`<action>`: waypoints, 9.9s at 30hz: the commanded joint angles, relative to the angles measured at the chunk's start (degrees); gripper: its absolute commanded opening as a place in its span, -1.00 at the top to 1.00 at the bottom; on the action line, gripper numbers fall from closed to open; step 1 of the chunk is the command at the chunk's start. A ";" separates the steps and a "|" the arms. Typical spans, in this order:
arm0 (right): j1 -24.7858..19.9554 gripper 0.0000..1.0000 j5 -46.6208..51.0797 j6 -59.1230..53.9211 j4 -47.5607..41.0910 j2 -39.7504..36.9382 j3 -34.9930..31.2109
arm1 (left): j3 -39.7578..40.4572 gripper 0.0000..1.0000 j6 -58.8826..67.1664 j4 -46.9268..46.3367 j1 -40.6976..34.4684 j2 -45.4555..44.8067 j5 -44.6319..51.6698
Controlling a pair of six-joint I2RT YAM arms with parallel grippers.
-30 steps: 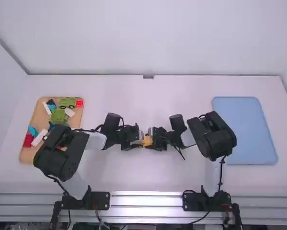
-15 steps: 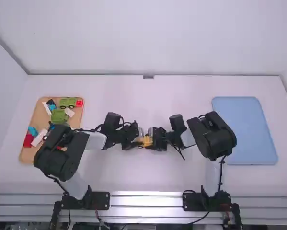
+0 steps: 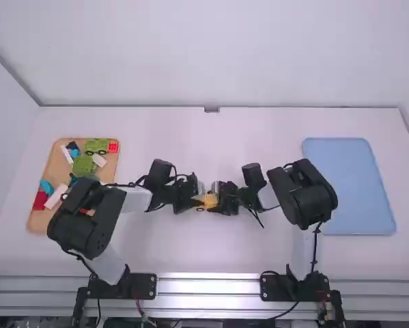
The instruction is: Assemble lego blocks to make yellow taxi
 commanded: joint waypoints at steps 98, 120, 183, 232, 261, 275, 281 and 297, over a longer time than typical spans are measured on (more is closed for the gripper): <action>0.20 -0.15 -1.62 -3.08 -2.05 0.87 -0.20 | 11.26 -0.29 -1.16 -16.22 0.94 -3.76 -5.16; -2.47 -0.14 7.04 -11.45 -24.13 0.87 11.96 | 17.20 -0.98 -22.62 -30.56 1.40 -20.87 -39.23; -6.10 -0.96 14.91 -2.47 -31.47 -19.15 11.37 | 35.36 -0.98 -77.22 -65.40 42.93 -16.00 -53.94; -6.23 -0.96 14.69 -2.43 -31.56 -19.15 11.30 | 28.68 -0.29 -84.11 -57.48 46.69 3.08 -52.61; -6.12 -0.96 14.69 -2.40 -31.95 -19.15 11.30 | 21.97 -0.23 -85.96 -47.80 46.64 3.17 -55.74; -6.12 -0.96 14.69 -2.40 -31.95 -19.15 11.30 | 19.26 -0.08 -86.23 -42.75 46.64 3.17 -55.56; -6.12 -0.96 14.71 -1.49 -31.87 -19.15 11.30 | 19.26 0.03 -86.23 -42.34 46.58 3.17 -55.08; -6.23 -0.96 14.86 0.42 -31.56 -19.15 11.30 | 18.47 0.31 -87.58 -41.31 46.86 3.17 -55.78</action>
